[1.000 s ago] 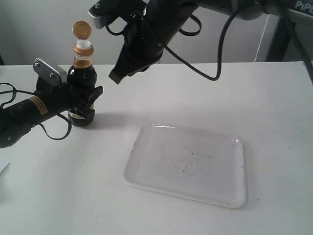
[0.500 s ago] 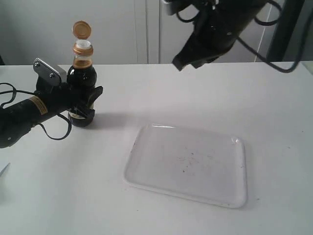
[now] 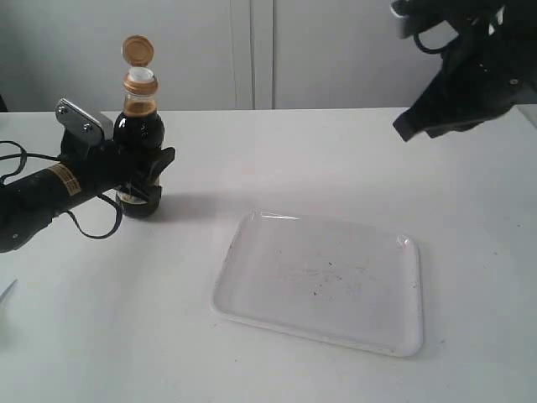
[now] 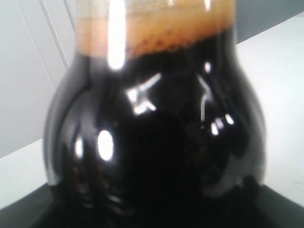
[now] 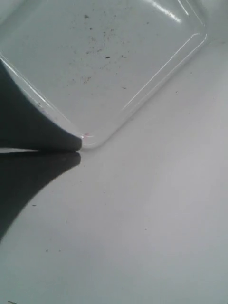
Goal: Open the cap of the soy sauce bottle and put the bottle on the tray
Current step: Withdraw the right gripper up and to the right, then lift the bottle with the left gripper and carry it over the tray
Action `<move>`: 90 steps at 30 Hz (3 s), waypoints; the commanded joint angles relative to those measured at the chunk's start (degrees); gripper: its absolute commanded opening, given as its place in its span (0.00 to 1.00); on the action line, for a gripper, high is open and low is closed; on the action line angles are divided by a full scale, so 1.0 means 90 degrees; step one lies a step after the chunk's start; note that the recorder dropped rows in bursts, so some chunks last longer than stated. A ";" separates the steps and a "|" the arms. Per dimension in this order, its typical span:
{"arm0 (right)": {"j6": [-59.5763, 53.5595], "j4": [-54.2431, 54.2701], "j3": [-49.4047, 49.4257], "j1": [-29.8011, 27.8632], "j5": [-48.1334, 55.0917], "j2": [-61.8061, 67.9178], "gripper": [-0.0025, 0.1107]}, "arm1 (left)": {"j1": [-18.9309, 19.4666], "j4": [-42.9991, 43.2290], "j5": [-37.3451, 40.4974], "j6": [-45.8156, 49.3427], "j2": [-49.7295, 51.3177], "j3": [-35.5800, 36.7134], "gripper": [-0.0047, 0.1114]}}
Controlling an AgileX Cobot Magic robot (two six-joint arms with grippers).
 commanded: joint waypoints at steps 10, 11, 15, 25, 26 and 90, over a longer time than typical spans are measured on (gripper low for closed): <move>0.0150 -0.0272 0.0608 -0.0260 -0.0578 -0.0459 0.02 | 0.0009 0.0009 -0.0091 -0.0801 -0.0850 0.0003 0.04; 0.0188 -0.0286 0.0618 -0.0309 -0.0578 -0.0459 0.02 | 0.0009 0.0009 -0.0091 -0.0876 -0.0890 0.0003 0.04; 0.0318 -0.0348 0.0677 -0.0578 -0.0738 -0.0459 0.02 | 0.0009 0.0020 -0.0091 -0.1108 -0.1093 0.0003 0.04; 0.0482 -0.0348 0.0689 -0.0826 -0.0917 -0.0433 0.02 | -0.0007 0.0387 -0.0091 -0.1781 -0.1400 0.0070 0.04; 0.0482 -0.0348 0.0689 -0.0826 -0.0947 -0.0433 0.02 | -0.0034 0.0387 -0.0091 -0.1781 -0.1417 0.0092 0.04; 0.0856 -0.0560 0.0689 -0.1126 -0.1416 -0.0433 0.02 | -0.3995 -0.1440 -0.0091 -0.0674 -0.0871 0.0143 0.04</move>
